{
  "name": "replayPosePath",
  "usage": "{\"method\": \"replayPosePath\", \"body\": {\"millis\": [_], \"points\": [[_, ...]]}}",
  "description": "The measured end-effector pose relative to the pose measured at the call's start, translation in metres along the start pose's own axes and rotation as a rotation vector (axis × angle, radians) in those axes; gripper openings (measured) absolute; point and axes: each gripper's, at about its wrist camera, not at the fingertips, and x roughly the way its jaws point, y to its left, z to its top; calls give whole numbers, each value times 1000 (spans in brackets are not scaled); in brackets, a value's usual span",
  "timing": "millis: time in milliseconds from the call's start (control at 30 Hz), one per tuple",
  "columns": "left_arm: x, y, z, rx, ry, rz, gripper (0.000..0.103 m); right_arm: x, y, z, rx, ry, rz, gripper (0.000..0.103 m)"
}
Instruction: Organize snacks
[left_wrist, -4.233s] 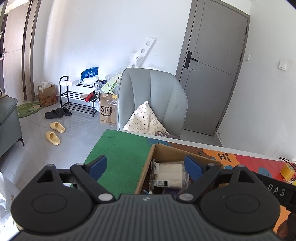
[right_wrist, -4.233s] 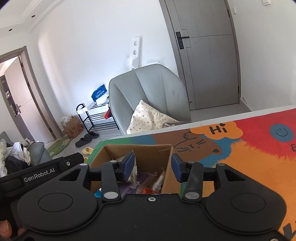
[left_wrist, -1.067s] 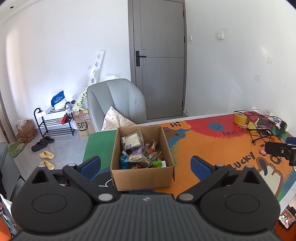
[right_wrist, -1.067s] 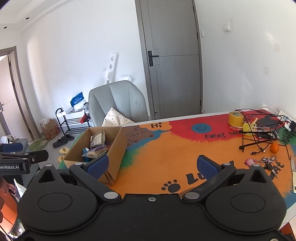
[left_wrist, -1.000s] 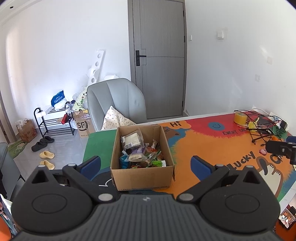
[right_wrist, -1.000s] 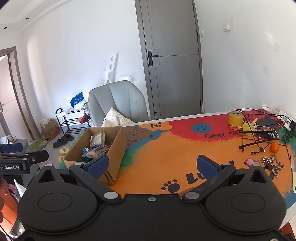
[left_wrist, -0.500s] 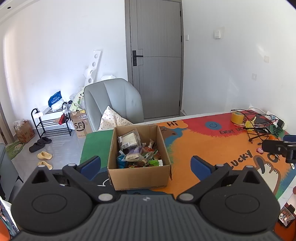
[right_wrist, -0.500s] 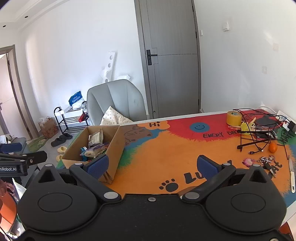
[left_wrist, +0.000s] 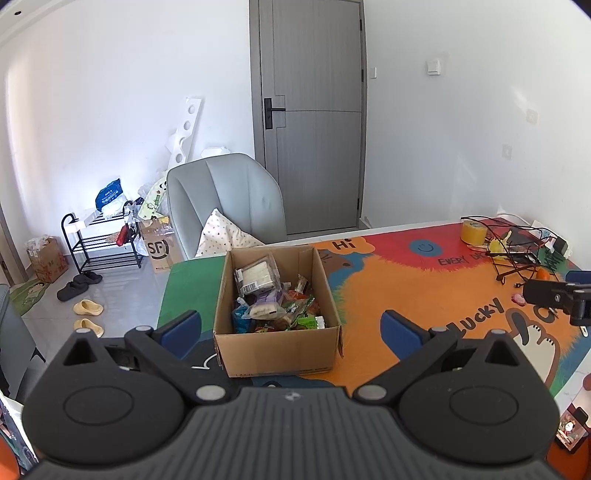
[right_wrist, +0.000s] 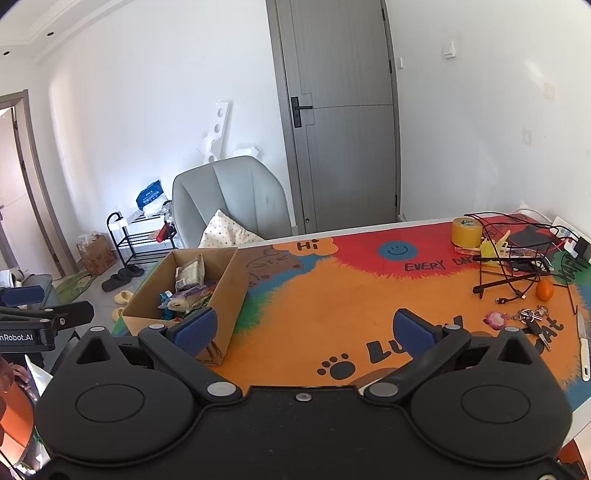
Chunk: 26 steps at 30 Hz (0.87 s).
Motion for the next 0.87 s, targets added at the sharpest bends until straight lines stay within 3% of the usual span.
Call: {"method": "replayPosePath", "body": {"millis": [867], "points": [[9,7,-3,-16,21,-13,102,8,7,-4,-6,38,-3,103]]}}
